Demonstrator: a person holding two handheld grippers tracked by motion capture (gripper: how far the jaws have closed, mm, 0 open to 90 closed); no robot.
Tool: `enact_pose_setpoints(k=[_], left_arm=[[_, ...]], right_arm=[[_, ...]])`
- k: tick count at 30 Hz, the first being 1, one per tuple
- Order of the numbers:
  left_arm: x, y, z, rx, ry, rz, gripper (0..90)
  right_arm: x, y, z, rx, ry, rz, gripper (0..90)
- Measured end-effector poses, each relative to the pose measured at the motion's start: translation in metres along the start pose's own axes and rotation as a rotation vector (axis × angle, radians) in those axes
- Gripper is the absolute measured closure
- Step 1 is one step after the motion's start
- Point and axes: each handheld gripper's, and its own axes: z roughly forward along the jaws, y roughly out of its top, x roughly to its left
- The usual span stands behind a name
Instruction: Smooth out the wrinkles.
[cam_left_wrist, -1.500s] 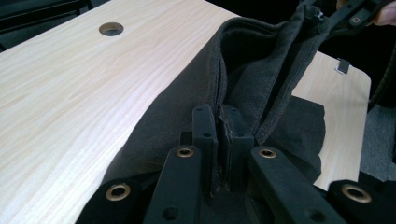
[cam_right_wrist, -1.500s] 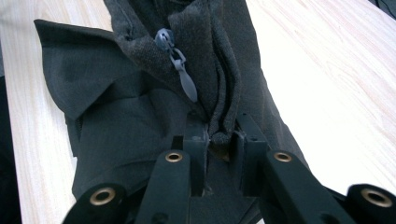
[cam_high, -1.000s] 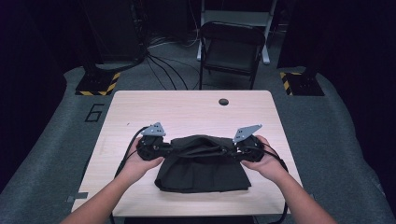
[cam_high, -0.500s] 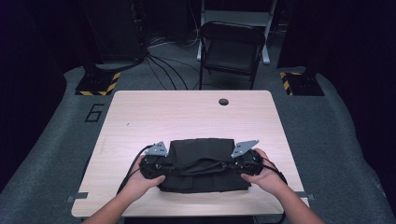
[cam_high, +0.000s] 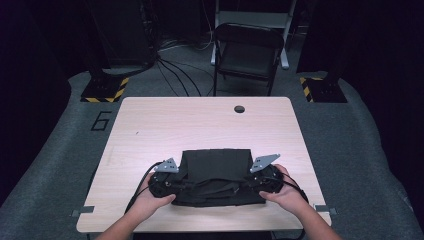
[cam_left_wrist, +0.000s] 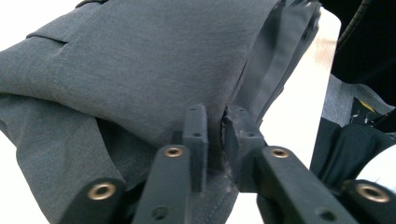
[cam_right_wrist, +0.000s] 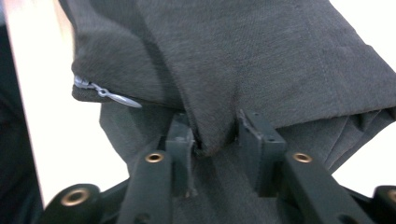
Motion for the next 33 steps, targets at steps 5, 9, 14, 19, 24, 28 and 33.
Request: enact_pose_setpoints(k=[5,9,14,19,24,28,33], left_arm=[[-0.001,-0.003,-0.009,-0.010,0.016,-0.006,62.4],[0.000,0.001,-0.018,-0.026,0.026,-0.008,53.6],[0.003,0.011,-0.021,-0.045,0.054,0.010,49.8],[0.013,0.017,-0.007,-0.035,0.091,0.012,46.1],[0.019,0.010,0.012,0.012,0.090,0.002,44.1],[0.021,0.000,0.018,0.023,0.094,-0.002,43.4],[0.024,-0.011,0.018,0.024,0.097,-0.010,43.1]], right_arm=[[0.000,-0.006,-0.013,-0.018,-0.005,0.027,58.7],[0.000,-0.006,-0.024,-0.047,-0.026,0.044,56.6],[-0.001,0.006,-0.033,-0.081,-0.045,0.044,54.9],[-0.001,0.021,-0.026,-0.098,-0.045,0.053,52.9],[0.003,0.023,-0.001,-0.076,-0.018,0.076,51.1],[0.009,0.017,0.017,-0.037,0.001,0.074,50.9],[0.012,0.009,0.027,-0.001,0.000,0.078,50.7]])
